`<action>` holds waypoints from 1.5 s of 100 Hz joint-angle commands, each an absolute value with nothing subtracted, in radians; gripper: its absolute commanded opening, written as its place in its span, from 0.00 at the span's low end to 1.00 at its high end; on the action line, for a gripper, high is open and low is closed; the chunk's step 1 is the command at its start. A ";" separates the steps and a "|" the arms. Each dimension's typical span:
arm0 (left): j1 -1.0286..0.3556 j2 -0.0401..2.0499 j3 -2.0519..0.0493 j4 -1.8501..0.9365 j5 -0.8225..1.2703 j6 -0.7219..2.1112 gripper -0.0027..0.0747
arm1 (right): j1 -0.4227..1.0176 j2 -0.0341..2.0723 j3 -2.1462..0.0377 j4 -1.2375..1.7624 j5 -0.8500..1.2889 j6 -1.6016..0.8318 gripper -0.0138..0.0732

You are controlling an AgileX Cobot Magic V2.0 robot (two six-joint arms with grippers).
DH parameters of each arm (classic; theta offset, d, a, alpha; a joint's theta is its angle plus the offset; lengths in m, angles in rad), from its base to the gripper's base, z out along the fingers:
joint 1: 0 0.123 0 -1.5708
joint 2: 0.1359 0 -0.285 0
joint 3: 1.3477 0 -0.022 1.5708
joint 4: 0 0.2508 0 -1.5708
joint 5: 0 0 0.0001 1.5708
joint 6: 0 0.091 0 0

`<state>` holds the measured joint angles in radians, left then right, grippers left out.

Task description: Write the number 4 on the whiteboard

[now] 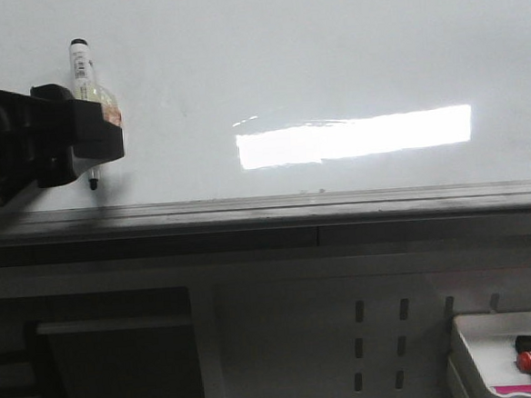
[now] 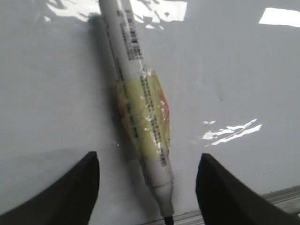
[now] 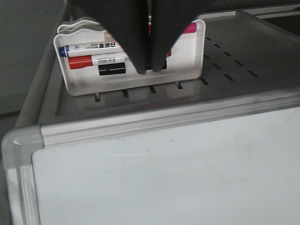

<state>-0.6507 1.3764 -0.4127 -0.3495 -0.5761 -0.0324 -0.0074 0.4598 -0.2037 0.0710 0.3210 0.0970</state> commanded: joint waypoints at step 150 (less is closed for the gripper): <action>-0.657 1.018 -0.378 0.864 -0.539 -0.042 0.01 | 0.886 0.912 -0.684 0.071 0.202 -0.101 0.61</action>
